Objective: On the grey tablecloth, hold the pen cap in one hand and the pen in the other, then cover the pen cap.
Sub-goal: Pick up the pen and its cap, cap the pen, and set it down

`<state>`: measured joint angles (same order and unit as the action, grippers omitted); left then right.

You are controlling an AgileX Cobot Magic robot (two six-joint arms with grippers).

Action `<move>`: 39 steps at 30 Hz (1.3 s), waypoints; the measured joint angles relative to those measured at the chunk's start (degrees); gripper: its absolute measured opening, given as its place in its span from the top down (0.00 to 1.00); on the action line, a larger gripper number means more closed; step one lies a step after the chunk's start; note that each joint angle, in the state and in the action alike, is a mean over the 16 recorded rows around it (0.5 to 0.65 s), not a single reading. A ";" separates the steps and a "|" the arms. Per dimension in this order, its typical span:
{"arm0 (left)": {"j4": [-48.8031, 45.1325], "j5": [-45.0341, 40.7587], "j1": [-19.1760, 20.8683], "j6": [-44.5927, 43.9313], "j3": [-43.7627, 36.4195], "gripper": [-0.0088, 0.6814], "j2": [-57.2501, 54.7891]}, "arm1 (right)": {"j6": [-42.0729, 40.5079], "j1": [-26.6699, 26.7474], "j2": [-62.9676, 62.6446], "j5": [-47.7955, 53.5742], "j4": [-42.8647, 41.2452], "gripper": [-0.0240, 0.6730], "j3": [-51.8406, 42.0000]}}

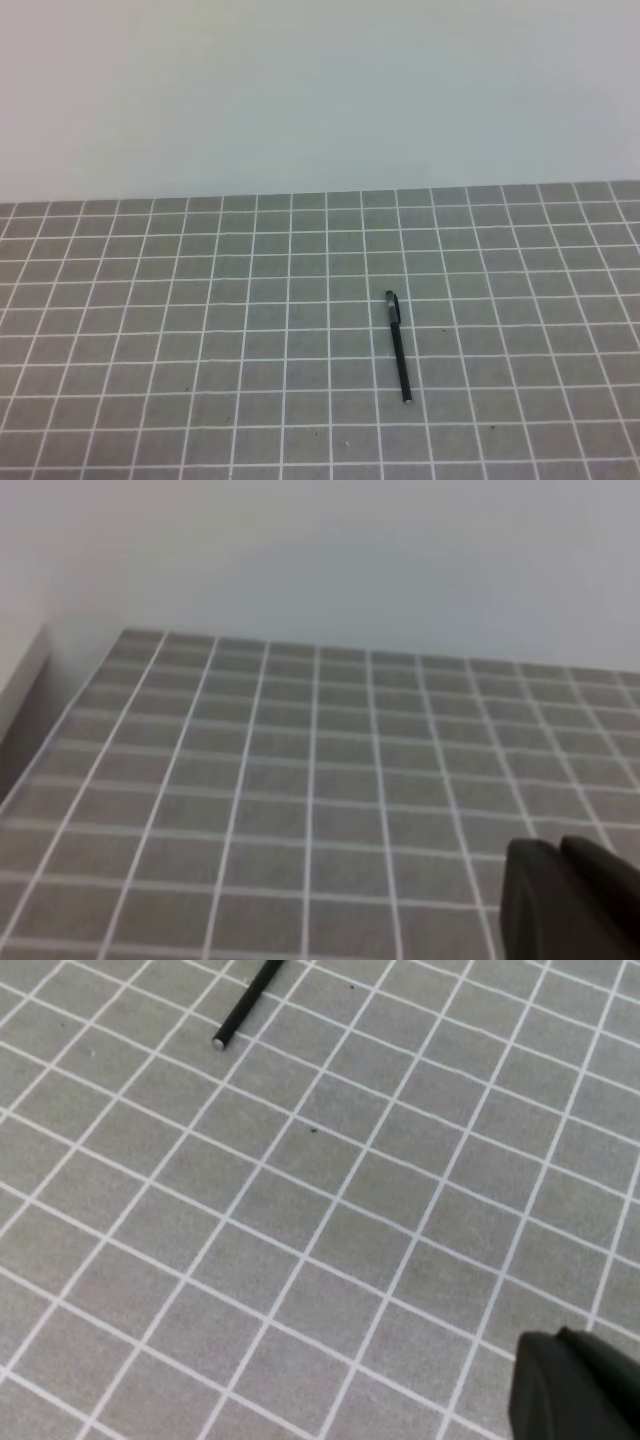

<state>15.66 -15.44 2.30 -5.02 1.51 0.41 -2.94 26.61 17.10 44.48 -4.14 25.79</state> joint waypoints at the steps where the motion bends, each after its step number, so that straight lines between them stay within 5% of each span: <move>1: -0.60 0.32 -0.68 0.14 -0.40 0.99 0.00 | 0.00 0.00 0.00 0.00 0.00 0.96 0.00; 11: -8.57 -0.72 -5.29 4.40 -1.62 0.99 0.00 | 0.00 0.00 0.00 0.00 0.00 0.96 0.00; 39: -14.29 -2.78 -5.48 9.86 -1.61 0.99 0.00 | -0.05 0.00 0.04 0.00 -0.10 0.96 0.00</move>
<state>1.38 -18.23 -3.18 4.85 -0.11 0.41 -2.99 26.61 17.14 44.48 -4.24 25.79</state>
